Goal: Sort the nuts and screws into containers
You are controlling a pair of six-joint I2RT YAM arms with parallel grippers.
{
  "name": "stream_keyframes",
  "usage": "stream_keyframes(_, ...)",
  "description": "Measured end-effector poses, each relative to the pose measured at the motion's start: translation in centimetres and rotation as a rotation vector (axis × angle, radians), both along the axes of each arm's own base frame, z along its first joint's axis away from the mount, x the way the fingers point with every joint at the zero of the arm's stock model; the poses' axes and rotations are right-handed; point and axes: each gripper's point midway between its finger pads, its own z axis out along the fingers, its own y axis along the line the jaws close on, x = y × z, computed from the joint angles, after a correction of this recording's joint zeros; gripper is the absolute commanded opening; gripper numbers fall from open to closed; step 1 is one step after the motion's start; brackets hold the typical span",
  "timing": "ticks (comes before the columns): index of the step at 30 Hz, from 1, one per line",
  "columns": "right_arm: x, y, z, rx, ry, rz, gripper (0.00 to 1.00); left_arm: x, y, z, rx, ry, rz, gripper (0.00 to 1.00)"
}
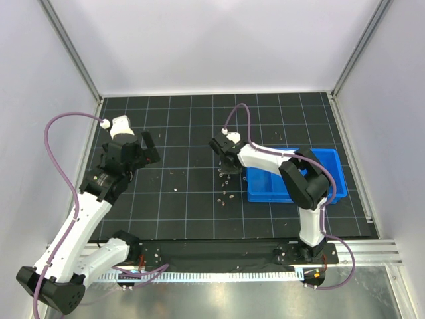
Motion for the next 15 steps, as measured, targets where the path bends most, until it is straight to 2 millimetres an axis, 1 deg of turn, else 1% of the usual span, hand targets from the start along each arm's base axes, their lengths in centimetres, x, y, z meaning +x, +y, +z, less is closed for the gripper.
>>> stream_keyframes(1,0.0,0.1,0.0,0.001,-0.002,0.004,0.03,0.0,0.0,0.0,0.0,0.0,0.0,1.0)
stream_keyframes(2,0.0,0.1,0.0,-0.002,-0.003,0.009,0.01,0.0,0.0,0.0,0.0,0.0,0.0,1.0)
stream_keyframes(8,-0.2,0.0,0.4,-0.017,0.011,0.02,0.01,0.0,0.0,0.0,0.0,0.0,0.0,1.0)
stream_keyframes(10,-0.2,-0.1,1.0,-0.029,0.018,0.028,0.01,0.0,0.0,0.0,0.0,0.0,0.0,1.0)
stream_keyframes(12,0.5,0.0,2.6,-0.018,-0.001,0.03,0.01,0.0,0.0,0.0,0.0,0.0,0.0,1.0)
stream_keyframes(14,1.8,0.4,5.8,0.018,-0.051,0.034,0.01,0.0,0.0,0.0,0.0,0.0,0.0,1.0)
stream_keyframes(15,2.7,0.4,8.3,0.051,-0.099,0.029,0.01,0.0,0.0,0.0,0.0,0.0,0.0,1.0)
